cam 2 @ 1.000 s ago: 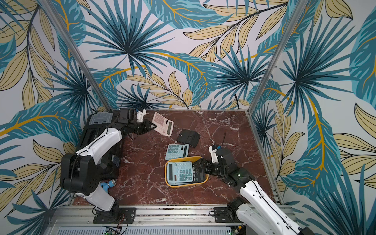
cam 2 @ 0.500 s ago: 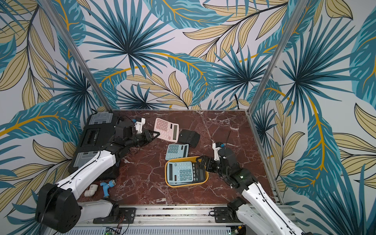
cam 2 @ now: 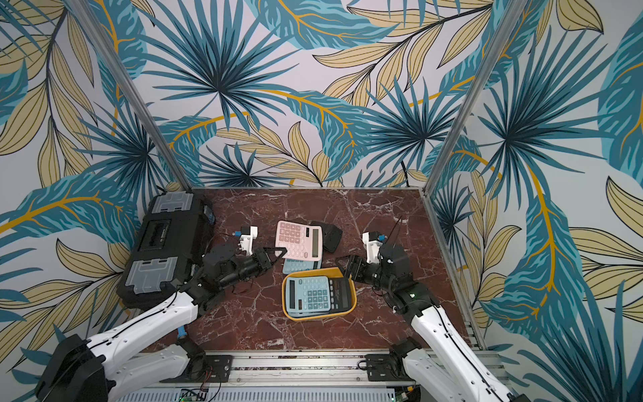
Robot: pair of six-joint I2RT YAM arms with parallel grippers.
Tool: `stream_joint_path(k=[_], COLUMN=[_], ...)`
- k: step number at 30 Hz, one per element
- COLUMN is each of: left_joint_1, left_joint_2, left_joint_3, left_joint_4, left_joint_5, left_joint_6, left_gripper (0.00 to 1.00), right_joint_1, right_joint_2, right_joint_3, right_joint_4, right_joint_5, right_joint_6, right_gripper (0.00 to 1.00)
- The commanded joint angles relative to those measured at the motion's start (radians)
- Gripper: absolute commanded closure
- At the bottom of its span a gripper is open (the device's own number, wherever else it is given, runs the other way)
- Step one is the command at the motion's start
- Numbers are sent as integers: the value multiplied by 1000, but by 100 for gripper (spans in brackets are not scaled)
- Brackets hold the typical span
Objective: Put the calculator in the storage box
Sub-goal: Pick up the calculator at the center of the board.
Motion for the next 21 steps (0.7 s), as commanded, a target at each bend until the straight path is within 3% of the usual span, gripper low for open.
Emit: stream_joint_path(k=[1, 9, 21], left_joint_1=[-33, -87, -136], left_joint_2=[-64, -120, -104], left_joint_3=[-53, -79, -61], left_joint_4=[122, 106, 128], left_joint_5=[-63, -90, -79], left_joint_6=[-44, -55, -77], left_gripper=[100, 100, 100], right_joint_1=[-33, -78, -78], right_joint_2=[20, 124, 238], right_joint_3=[-7, -40, -5], right_joint_4=[124, 381, 492], right_joint_5=[-129, -333, -427], right_joint_6=[48, 193, 247], right_gripper=[31, 35, 48])
